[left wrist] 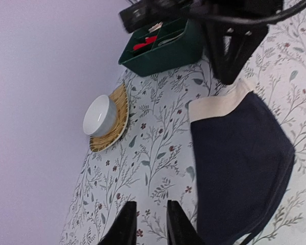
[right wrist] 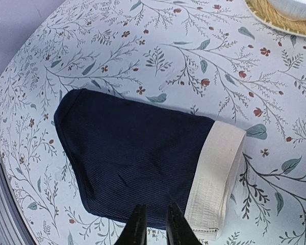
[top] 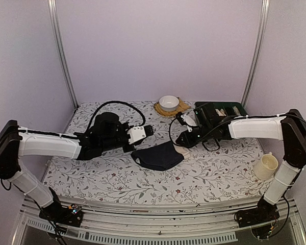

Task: Roll the underwear
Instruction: Adjust the underwear at the center of the board.

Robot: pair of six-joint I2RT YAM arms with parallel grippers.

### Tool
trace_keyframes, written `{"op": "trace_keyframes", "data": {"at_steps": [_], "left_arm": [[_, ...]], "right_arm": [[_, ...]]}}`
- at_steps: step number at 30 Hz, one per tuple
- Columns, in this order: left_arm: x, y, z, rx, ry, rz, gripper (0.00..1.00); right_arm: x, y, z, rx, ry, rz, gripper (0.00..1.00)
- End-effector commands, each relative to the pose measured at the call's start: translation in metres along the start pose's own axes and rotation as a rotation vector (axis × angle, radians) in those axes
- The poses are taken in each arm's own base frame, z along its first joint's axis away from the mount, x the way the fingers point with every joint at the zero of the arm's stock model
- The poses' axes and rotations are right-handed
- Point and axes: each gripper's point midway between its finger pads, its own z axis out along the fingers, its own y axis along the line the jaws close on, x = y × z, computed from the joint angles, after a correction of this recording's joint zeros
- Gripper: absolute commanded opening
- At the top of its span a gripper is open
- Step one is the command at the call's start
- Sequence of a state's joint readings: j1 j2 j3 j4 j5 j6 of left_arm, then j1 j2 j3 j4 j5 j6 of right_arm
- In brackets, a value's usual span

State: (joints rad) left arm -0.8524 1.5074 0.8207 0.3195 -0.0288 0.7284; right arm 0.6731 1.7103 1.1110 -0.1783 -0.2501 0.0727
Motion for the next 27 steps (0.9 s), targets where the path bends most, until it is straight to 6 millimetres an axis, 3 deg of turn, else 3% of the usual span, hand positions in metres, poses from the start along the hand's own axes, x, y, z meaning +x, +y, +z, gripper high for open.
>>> {"op": "trace_keyframes", "data": {"at_steps": [1,5,15,27], "left_arm": [[0.064,0.000,0.020,0.041,0.173,-0.099,0.16],[0.103,-0.012,0.038,0.069,0.259,-0.092,0.08],[0.126,-0.057,0.036,0.214,0.264,-0.041,0.06],[0.178,-0.104,0.032,0.351,0.485,0.088,0.05]], "right_arm": [[0.012,0.005,0.014,-0.037,-0.013,0.133,0.11],[0.027,0.002,0.025,-0.027,0.018,0.179,0.09],[0.072,-0.008,0.043,-0.003,0.118,0.230,0.08],[0.093,-0.025,0.050,0.019,0.162,0.325,0.08]]}}
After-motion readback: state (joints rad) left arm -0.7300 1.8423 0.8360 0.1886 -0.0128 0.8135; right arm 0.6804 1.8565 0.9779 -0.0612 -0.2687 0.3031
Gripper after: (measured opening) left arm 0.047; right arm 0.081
